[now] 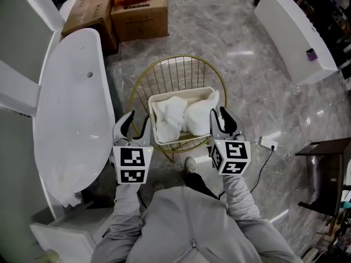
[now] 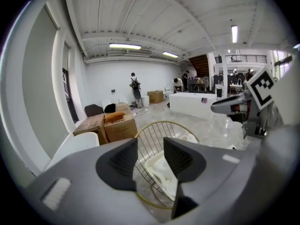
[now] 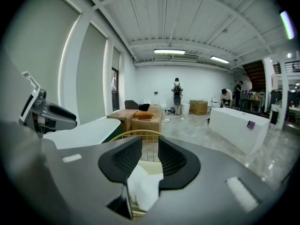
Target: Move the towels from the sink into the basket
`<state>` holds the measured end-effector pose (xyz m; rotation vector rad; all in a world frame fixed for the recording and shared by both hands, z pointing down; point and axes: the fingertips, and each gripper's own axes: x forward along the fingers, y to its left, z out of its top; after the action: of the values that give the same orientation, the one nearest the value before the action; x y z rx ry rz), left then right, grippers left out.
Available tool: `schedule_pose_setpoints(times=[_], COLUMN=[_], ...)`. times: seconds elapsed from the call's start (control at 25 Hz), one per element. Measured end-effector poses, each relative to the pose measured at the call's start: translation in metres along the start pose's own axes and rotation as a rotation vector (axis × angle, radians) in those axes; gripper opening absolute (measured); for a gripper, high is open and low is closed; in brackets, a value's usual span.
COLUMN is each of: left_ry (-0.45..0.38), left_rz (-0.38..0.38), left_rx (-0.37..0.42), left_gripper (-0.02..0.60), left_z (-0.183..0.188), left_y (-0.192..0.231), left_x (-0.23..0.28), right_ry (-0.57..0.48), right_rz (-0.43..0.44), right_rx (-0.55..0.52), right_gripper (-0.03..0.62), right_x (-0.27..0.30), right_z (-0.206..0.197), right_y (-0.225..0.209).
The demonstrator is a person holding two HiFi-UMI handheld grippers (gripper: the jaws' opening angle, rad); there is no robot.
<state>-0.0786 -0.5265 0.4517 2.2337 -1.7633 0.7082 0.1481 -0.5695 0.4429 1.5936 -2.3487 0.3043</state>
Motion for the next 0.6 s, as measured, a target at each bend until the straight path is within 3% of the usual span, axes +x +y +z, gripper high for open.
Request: schedule_pose_setpoints(times=[0.2, 0.4, 0.6], left_ry=[-0.072, -0.124, -0.167], left_rz=[0.027, 0.036, -0.002], left_rx=[-0.018, 0.031, 0.042], left_gripper=[0.189, 0.189, 0.189], left_z=[0.011, 0.015, 0.018], left_y=[0.007, -0.001, -0.015], left_x=[-0.03, -0.045, -0.053], right_ry=[-0.08, -0.128, -0.14], right_rz=[-0.072, -0.121, -0.152], right_rx=[0.011, 0.037, 0.047], right_gripper=[0.101, 0.101, 0.101], right_x=[-0.041, -0.072, -0.093], right_z=[0.019, 0.025, 0.018], right_y=[-0.015, -0.027, -0.029])
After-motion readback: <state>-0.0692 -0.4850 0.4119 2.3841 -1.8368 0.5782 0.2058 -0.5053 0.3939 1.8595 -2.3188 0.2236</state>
